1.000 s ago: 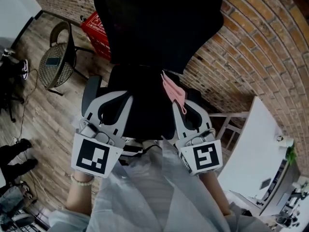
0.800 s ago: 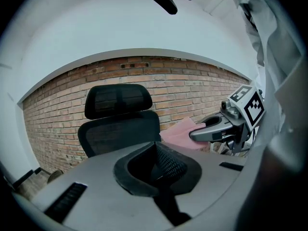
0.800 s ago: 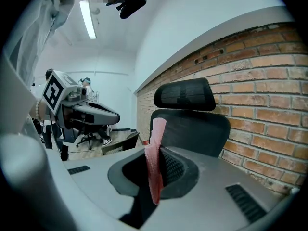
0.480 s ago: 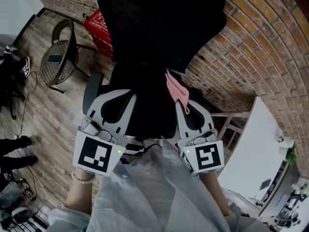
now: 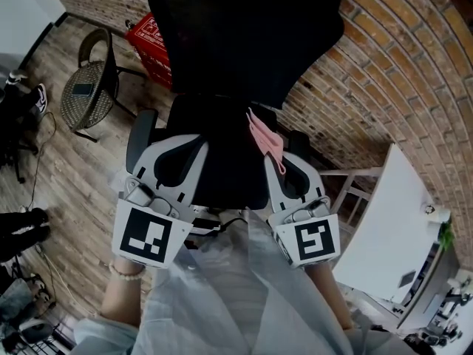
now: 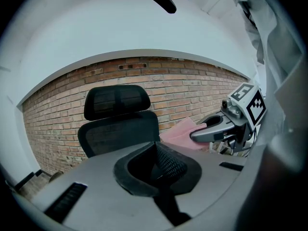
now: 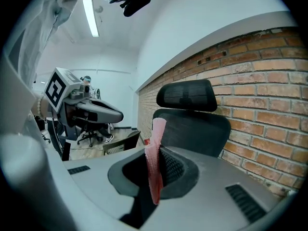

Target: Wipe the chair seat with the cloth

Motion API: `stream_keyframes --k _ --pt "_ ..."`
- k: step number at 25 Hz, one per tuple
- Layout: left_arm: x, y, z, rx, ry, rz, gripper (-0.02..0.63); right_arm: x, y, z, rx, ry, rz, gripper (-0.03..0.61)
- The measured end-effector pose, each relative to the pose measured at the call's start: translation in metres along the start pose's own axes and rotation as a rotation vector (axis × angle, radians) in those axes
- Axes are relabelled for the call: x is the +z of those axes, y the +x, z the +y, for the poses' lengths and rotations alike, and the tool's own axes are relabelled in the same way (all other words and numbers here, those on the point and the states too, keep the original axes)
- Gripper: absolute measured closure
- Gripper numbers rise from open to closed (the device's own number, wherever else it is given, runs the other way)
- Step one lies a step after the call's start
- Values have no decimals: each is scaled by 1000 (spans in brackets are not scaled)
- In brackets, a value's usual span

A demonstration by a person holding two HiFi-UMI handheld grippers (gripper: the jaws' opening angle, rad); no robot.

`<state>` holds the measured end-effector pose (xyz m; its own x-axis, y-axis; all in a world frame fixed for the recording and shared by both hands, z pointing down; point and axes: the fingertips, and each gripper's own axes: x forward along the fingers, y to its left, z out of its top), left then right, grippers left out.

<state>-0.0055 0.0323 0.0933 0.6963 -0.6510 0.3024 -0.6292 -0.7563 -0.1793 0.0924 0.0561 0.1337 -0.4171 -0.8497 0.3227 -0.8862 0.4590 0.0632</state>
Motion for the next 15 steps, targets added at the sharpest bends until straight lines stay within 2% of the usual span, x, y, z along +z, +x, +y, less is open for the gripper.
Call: stream_keyframes --k 15 --pt "2 -6 -7 -8 6 -7 595 -2 -5 9 6 -14 2 525"
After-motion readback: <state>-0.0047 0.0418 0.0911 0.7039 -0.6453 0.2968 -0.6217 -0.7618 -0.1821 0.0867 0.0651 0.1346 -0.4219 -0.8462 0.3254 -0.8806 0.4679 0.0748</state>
